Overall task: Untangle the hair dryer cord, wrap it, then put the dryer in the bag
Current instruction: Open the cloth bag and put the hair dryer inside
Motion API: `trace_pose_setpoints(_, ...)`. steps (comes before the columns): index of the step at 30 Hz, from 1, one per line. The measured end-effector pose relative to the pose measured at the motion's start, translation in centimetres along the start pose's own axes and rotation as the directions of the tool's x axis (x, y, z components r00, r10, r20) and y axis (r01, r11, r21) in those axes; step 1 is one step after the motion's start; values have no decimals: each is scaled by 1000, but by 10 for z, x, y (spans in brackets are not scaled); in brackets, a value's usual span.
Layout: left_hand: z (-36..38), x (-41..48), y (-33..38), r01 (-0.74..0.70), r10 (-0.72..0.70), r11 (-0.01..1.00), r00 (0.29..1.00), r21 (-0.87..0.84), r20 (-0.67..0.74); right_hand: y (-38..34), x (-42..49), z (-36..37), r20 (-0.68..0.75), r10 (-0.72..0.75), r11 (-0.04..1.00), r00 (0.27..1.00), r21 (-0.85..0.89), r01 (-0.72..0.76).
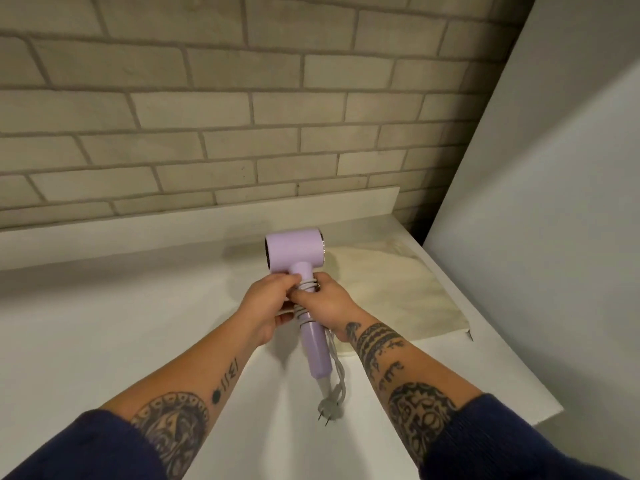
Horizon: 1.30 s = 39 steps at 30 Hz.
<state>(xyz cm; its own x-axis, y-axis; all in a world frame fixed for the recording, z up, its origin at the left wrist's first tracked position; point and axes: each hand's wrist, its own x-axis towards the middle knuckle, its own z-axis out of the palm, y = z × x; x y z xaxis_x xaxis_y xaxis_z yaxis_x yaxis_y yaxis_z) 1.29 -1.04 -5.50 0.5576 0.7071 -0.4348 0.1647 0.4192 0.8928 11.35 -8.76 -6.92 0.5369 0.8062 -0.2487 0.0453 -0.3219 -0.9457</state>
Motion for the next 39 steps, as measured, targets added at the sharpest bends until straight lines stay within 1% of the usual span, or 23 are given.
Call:
trace_pose_setpoints(2,12,-2,6,-42,41,999,998,24,51,-7,-7,-22,-30,-13,998,999,55,15)
trace_pose_setpoints(5,27,-4,9,-86,77,994,990,73,114,-10,-16,-60,-59,30,993,998,120,-23)
trace_pose_setpoints(6,31,-3,6,-108,95,987,989,120,112,-8,-19,-72,-69,54,991,996,127,-45)
trace_pose_setpoints(7,34,-1,1,-140,120,968,987,207,105,-4,-22,-85,-82,77,989,994,129,-66)
trace_pose_setpoints(8,38,1,-7,-180,155,927,983,329,102,1,-24,-98,-96,97,989,991,124,-85)
trace_pose_setpoints(9,39,4,-17,-222,189,857,975,466,117,6,-26,-111,-110,112,988,988,116,-99)
trace_pose_setpoints(10,41,6,-26,-257,205,766,967,589,154,11,-29,-122,-122,124,988,985,103,-111)
trace_pose_setpoints(11,40,7,-36,-278,190,671,960,687,203,17,-32,-133,-133,135,989,982,82,-125)
trace_pose_setpoints(13,38,9,-54,-305,105,488,951,818,292,27,-37,-153,-136,156,988,978,37,-152)
trace_pose_setpoints(15,38,10,-66,-319,68,310,947,896,313,37,-40,-171,-115,177,984,977,-2,-179)
trace_pose_setpoints(19,44,6,-69,-341,129,127,937,931,326,52,-42,-191,-74,213,976,974,-26,-215)
trace_pose_setpoints(23,50,2,-71,-346,163,-5,925,938,342,57,-44,-201,-27,212,977,977,-6,-213)
trace_pose_setpoints(26,48,0,-78,-355,175,-179,906,918,385,58,-50,-204,1,211,978,978,1,-211)
trace_pose_setpoints(28,48,-2,-84,-327,213,-253,899,910,383,57,-54,-205,25,216,976,976,20,-216)
trace_pose_setpoints(29,47,0,-86,-306,239,-249,900,919,365,57,-56,-206,38,214,976,976,24,-215)
trace_pose_setpoints(30,47,0,-88,-290,272,-201,901,936,337,56,-58,-208,55,209,977,976,30,-211)
trace_pose_setpoints(32,46,1,-84,-269,318,-7,913,963,257,54,-60,-211,100,193,977,976,67,-200)
trace_pose_setpoints(34,45,0,-73,-244,320,234,933,941,163,50,-65,-215,145,174,973,974,126,-193)
trace_pose_setpoints(35,45,0,-66,-231,309,324,942,918,128,49,-65,-216,159,157,975,975,131,-178)
trace_pose_setpoints(36,45,-1,-61,-212,290,401,952,891,97,47,-67,-216,172,138,980,975,121,-160)
trace_pose_setpoints(39,48,-4,-45,-191,278,590,960,784,25,41,-71,-215,247,73,991,966,92,-99)
